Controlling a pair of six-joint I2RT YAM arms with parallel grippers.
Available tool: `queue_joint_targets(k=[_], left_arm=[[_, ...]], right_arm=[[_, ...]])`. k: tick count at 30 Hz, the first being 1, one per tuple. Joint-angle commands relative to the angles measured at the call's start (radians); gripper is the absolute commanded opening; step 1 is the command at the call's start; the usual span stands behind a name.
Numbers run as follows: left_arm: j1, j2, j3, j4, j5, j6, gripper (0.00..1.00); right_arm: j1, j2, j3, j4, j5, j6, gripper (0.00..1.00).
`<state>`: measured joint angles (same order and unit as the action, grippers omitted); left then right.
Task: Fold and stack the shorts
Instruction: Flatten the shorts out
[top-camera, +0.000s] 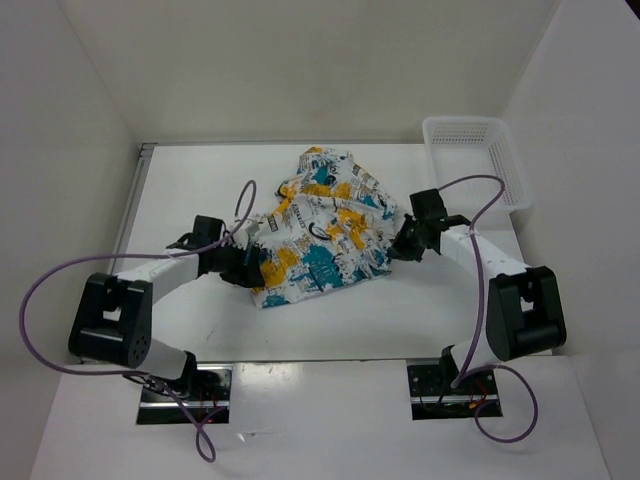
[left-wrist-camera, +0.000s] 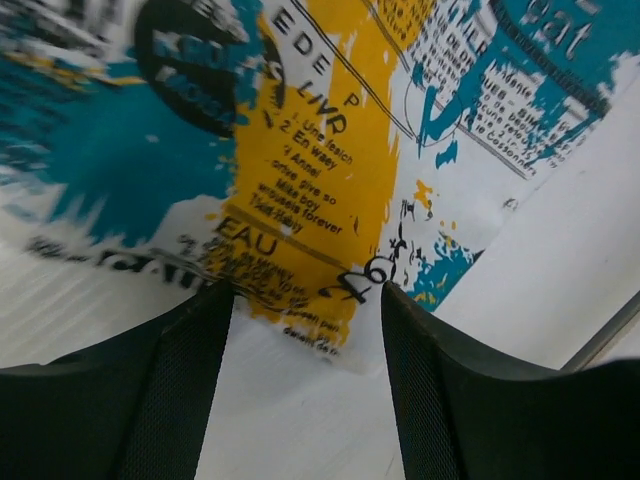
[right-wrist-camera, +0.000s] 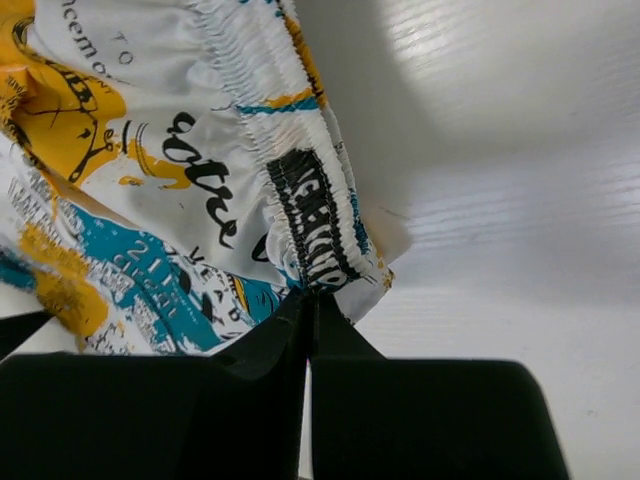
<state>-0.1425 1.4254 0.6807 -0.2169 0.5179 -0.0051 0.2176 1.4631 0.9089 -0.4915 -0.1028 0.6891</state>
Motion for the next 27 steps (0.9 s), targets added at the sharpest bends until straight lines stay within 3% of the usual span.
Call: queue_joint_targets(k=[1,8,11,15,23,27], left_arm=[[-0.063,0.087,0.02,0.034,-0.021,0.005,0.69],[-0.072,0.026,0.011,-0.032,-0.127,0.005,0.7],[-0.062,0.087,0.011,-0.03,-0.113,0.005,0.69],[-0.048,0.226,0.051,-0.036,-0.13,0.005,0.01],[0.177,0.184,0.273,-0.153,-0.206,0.005,0.0],[0.214,0.228,0.345,-0.153,-0.176,0.005,0.0]], right_arm=[[-0.004,-0.075,-0.034,0.027,-0.098,0.01,0.0],[0.017,-0.055,-0.087,0.054,-0.215,0.01,0.0],[0.017,-0.029,-0.097,0.065,-0.225,0.0,0.0],[0.017,-0.02,-0.078,0.054,-0.175,0.0,0.0],[0.083,-0.052,-0.019,-0.004,-0.094,0.01,0.0],[0.137,-0.026,-0.013,0.057,-0.126,0.072,0.0]])
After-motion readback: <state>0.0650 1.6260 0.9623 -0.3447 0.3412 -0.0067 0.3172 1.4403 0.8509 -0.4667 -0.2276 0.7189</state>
